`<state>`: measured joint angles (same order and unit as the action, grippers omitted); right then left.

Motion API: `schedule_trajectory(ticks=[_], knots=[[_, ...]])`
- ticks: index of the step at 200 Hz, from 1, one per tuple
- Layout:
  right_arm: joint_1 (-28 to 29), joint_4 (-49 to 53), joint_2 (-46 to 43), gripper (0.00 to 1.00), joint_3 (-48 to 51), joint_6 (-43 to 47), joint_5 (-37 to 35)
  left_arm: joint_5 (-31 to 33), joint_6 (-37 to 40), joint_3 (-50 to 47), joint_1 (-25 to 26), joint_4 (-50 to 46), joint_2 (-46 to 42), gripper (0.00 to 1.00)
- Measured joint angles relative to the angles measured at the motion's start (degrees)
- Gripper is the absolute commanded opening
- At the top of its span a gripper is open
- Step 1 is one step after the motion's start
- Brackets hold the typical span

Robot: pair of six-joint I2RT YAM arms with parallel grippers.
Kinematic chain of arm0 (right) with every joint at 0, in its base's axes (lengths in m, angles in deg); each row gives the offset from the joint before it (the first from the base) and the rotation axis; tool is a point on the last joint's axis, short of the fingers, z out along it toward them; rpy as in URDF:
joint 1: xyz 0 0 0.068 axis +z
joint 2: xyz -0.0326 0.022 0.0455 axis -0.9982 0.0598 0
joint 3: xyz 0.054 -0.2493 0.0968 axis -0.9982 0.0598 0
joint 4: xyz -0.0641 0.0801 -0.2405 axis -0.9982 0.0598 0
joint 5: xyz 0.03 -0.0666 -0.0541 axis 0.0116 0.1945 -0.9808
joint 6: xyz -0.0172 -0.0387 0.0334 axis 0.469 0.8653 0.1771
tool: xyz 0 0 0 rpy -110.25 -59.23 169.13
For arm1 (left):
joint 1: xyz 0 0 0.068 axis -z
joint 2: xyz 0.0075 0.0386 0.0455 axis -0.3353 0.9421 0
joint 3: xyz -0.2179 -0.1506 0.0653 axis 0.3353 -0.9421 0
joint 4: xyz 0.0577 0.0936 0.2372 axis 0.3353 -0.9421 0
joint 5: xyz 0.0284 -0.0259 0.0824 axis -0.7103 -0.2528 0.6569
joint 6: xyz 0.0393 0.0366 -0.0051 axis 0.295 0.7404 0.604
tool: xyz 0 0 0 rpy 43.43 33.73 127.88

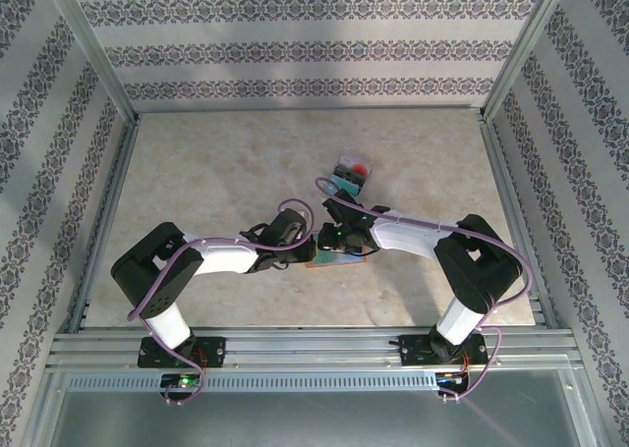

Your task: Take the credit cards out of the card holder

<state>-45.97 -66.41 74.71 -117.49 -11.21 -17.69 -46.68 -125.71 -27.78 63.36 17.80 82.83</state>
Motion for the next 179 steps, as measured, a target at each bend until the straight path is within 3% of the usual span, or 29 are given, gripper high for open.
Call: schedule_trajectory(ticks=[179], knots=[[-3.39, -10.12, -1.46, 0.33, 6.71, -0.85, 7.76, 0.46, -1.20, 0.00, 0.00, -0.04, 0.00, 0.05]])
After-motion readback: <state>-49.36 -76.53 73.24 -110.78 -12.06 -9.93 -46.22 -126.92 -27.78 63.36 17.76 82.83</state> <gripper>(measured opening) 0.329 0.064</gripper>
